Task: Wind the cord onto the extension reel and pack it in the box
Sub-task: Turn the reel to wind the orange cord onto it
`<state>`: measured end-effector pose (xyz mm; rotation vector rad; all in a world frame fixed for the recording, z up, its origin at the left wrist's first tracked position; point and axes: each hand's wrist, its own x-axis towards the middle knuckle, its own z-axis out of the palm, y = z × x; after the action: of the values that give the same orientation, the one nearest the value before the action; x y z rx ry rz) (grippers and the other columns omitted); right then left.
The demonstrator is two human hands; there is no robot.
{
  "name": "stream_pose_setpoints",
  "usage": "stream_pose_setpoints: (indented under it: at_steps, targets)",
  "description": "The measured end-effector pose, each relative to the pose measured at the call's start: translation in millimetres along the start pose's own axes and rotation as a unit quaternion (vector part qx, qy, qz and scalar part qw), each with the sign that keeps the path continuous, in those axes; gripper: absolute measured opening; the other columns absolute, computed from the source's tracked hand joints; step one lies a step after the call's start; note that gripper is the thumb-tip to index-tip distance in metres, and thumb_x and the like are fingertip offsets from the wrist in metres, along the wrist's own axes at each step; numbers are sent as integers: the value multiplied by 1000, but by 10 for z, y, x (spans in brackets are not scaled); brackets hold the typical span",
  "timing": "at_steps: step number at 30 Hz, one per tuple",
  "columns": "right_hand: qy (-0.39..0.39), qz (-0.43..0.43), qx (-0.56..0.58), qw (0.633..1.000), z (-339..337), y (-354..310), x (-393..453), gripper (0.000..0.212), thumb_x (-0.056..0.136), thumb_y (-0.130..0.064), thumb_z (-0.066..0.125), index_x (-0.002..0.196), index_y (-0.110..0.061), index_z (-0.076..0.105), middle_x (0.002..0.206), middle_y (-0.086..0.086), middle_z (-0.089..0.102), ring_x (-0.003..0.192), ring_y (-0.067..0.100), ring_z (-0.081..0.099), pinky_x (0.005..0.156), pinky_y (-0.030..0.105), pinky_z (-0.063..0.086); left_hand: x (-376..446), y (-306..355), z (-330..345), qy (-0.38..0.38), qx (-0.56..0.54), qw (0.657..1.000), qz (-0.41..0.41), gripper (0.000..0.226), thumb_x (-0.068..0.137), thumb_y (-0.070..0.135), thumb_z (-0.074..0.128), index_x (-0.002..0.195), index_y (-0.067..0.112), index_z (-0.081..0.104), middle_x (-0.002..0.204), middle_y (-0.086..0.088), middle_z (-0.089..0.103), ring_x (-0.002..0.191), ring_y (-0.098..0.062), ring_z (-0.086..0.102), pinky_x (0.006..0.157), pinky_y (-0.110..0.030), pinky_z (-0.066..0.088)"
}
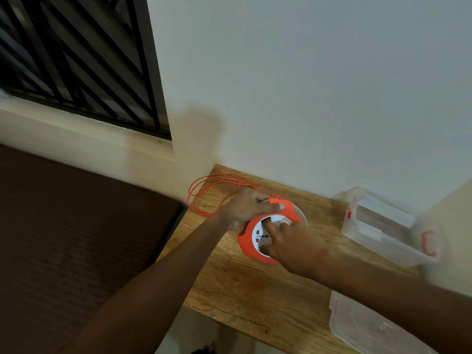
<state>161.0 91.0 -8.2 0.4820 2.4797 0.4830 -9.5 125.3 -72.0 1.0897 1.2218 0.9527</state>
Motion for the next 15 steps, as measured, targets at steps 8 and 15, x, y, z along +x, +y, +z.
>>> stream_pose_setpoints:
  at_steps: [8,15]
  targets:
    - [61,70,29,995,223,26,22,62,99,-15,52,150,-26,20,154,32,10,102,45,59,87,52,52,-6,147,-27,15,-6,999,30,28,85,39,85,101,15,83,98,-7,84,86,-26,81,68,-32,64]
    - [105,178,71,976,227,230,76,88,95,-26,54,149,-30,-15,135,33,45,90,37,67,70,40,55,23,152,57,113,-118,985,48,20,99,27,73,94,8,76,81,10,81,73,-10,78,58,-26,60]
